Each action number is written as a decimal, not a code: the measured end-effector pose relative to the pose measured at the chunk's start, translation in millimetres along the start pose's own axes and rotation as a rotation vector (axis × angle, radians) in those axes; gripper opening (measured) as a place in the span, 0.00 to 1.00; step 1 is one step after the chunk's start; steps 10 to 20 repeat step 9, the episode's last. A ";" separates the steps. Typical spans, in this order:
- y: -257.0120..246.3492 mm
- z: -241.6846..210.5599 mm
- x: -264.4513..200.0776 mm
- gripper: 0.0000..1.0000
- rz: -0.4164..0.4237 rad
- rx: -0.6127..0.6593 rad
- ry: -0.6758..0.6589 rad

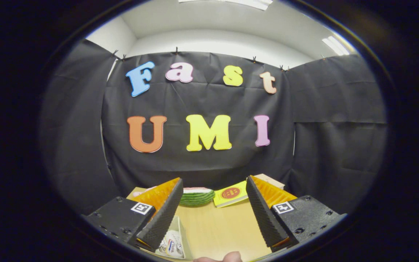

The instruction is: Open the storage box then place both shoes into the box .Put the left shoe in first, then the right shoe, with the right side of both shoes facing outward in a uniform manner.

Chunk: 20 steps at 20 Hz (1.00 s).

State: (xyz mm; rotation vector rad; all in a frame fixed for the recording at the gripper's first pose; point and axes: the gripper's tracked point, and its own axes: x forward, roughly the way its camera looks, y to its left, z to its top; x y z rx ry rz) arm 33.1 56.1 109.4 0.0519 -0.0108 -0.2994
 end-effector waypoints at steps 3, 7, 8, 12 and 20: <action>-3.1 6.4 0.6 1.00 -0.010 -0.012 -0.015; -3.4 1.7 -4.0 1.00 -0.015 -0.005 0.016; -4.1 2.2 -4.8 1.00 -0.017 -0.003 0.012; -4.6 0.9 -4.4 1.00 -0.018 -0.001 0.011; -4.6 0.9 -4.4 1.00 -0.018 -0.001 0.011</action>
